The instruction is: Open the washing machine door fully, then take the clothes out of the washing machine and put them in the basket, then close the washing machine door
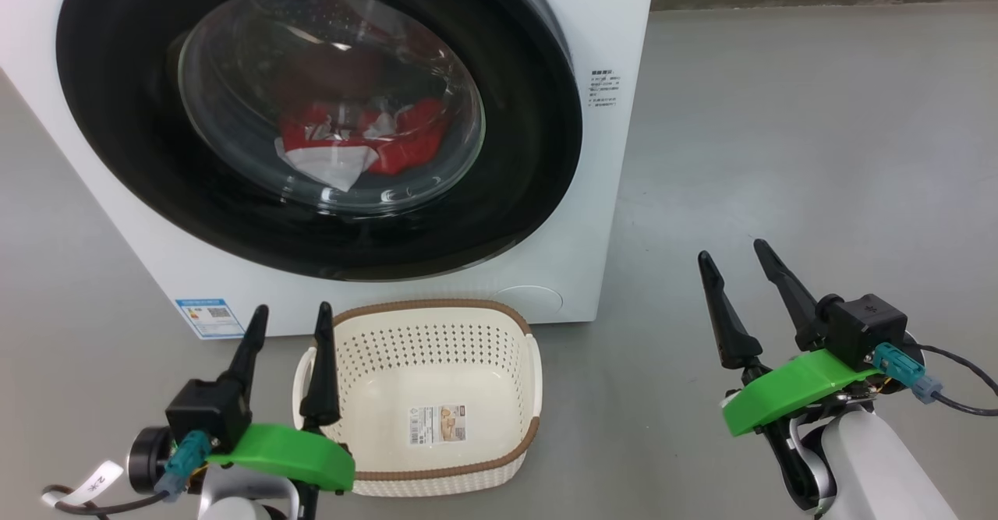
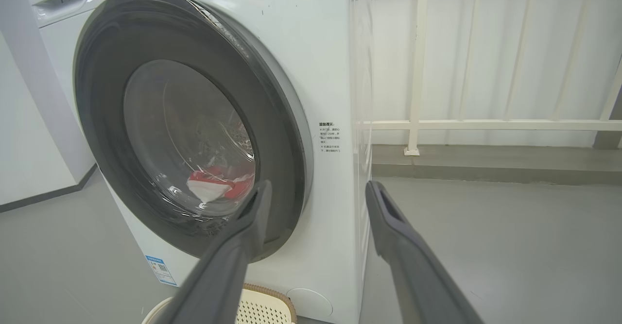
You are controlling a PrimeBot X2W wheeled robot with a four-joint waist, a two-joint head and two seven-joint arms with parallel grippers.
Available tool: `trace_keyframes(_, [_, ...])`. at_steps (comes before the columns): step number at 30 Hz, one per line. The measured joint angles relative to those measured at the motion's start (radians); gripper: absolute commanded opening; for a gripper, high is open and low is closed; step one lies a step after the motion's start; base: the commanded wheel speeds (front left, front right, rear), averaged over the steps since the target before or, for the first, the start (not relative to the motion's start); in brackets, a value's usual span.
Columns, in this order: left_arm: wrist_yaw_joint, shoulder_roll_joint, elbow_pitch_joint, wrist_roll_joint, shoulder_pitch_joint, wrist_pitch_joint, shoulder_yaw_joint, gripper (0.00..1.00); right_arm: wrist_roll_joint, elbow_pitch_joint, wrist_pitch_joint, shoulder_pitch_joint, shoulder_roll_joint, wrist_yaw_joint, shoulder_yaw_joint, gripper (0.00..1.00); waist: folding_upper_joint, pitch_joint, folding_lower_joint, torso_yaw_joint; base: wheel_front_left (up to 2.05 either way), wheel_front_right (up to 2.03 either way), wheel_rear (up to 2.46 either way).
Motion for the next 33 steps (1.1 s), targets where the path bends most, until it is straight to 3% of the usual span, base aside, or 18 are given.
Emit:
trace_keyframes(17, [0.0, 0.0, -0.048, -0.008, 0.0, 0.0, -0.01, 1.0, -0.001, -0.008, 0.0, -0.028, 0.0, 0.0, -0.005, 1.0, 0.0, 0.051, -0.0001, 0.011, 0.0, 0.0, 0.0])
trace_keyframes(18, [0.001, 0.0, -0.052, -0.008, -0.001, 0.0, -0.012, 1.0, -0.001, -0.008, 0.0, -0.036, 0.0, 0.0, -0.006, 0.84, 0.0, 0.057, 0.0, 0.012, 0.0, 0.0, 0.0])
trace_keyframes(19, [0.001, 0.0, -0.055, -0.008, -0.001, 0.0, -0.013, 1.0, -0.001, -0.01, 0.0, -0.042, 0.0, 0.0, -0.007, 0.48, 0.0, 0.063, 0.0, 0.013, 0.0, 0.0, 0.0])
trace_keyframes(20, [0.001, 0.0, -0.058, -0.007, -0.002, 0.0, -0.014, 1.0, -0.001, -0.011, 0.0, -0.048, 0.0, 0.0, -0.008, 0.27, 0.0, 0.07, 0.0, 0.015, 0.0, 0.0, 0.0])
trace_keyframes(21, [0.001, 0.0, -0.062, -0.008, -0.002, 0.0, -0.016, 1.0, -0.001, -0.01, 0.0, -0.054, 0.0, 0.0, -0.008, 0.0, 0.0, 0.077, 0.0, 0.016, 0.0, 0.0, 0.0])
trace_keyframes(25, [0.001, 0.0, -0.079, -0.008, -0.006, 0.0, -0.024, 1.0, 0.016, -0.006, -0.003, -0.081, -0.001, 0.0, -0.011, 0.0, 0.0, 0.106, 0.0, 0.022, 0.0, 0.0, 0.0])
trace_keyframes(33, [0.001, 0.0, -0.099, -0.008, -0.045, 0.0, -0.042, 1.0, 0.249, 0.057, -0.003, -0.18, -0.003, 0.0, -0.01, 0.0, 0.0, 0.168, 0.0, 0.042, 0.0, 0.0, 0.0])
